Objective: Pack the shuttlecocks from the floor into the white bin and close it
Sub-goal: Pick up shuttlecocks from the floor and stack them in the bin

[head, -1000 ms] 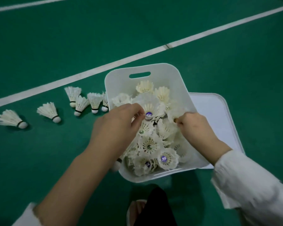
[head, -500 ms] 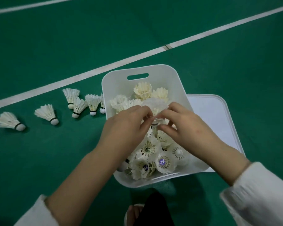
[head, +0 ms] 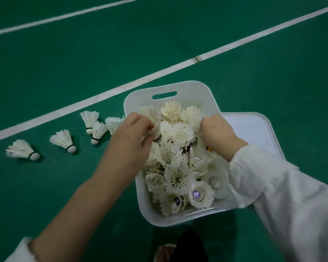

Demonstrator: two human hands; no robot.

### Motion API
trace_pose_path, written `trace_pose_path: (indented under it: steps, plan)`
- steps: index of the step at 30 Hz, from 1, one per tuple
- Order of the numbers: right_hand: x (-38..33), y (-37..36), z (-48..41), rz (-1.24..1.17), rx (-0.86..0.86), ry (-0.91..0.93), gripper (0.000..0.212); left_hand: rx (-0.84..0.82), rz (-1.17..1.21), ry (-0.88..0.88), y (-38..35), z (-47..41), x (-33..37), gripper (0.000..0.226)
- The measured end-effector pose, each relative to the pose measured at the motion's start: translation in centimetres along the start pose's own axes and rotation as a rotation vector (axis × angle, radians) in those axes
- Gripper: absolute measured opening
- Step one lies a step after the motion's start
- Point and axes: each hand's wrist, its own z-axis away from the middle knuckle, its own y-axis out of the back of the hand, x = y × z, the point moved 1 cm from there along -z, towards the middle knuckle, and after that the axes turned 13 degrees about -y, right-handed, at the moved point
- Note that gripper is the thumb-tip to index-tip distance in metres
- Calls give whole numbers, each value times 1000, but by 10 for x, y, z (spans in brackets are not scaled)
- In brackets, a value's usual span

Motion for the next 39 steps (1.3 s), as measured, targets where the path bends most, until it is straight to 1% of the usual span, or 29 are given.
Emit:
trace_pose_path:
  steps: [3,4,5,7,8,9,11,12,15,16,19,21,23,25,29,31,34,36,38,39]
  plan:
    - [-5,7,-1,18,-109,-61,13,19,-101,-35,4,1,-12,8]
    - [-6,15,4,49,-115,-74,10,16,-115,-37,5,1,-15,10]
    - [-8,24,11,81,-66,-73,8,6,-116,-42,5,0,-18,12]
    - [-11,40,31,77,124,-10,7,-22,-103,-70,4,-3,-20,13]
    - [-14,44,43,-4,183,66,16,-34,-97,-96,3,-4,-19,13]
    - [-19,46,56,-120,173,161,27,-44,-91,-127,2,-5,-19,12]
    - [-32,43,76,-325,12,318,46,-56,-82,-180,1,-6,-18,10]
    - [-39,39,79,-366,-23,361,51,-58,-79,-196,2,-6,-19,10]
    - [-48,32,72,-494,25,390,55,-87,-95,-239,7,-3,-27,11]
    - [-51,31,69,-509,26,407,49,-102,-99,-257,8,-1,-30,12]
    - [-59,25,59,-415,60,435,17,-117,-96,-321,14,6,-37,14]
    - [-63,19,52,-405,104,424,12,-82,-105,-291,22,9,-40,16]
    - [-66,12,48,-397,135,391,13,-25,-123,-210,36,13,-48,18]
    - [-71,1,46,-332,120,360,15,-39,-155,-126,52,17,-64,16]
    - [-86,-27,48,-162,-21,321,16,-280,-314,46,75,34,-103,17]
    - [-90,-26,47,-105,-62,291,15,-374,-371,64,83,47,-115,18]
    - [-96,-3,53,64,-89,262,33,-475,-430,32,105,69,-128,18]
    - [-111,23,64,101,3,321,36,-526,-445,15,125,86,-137,17]
    - [-139,44,82,104,96,460,31,-558,-454,36,143,100,-150,18]
    - [-156,50,92,131,114,550,30,-565,-463,62,151,106,-157,18]
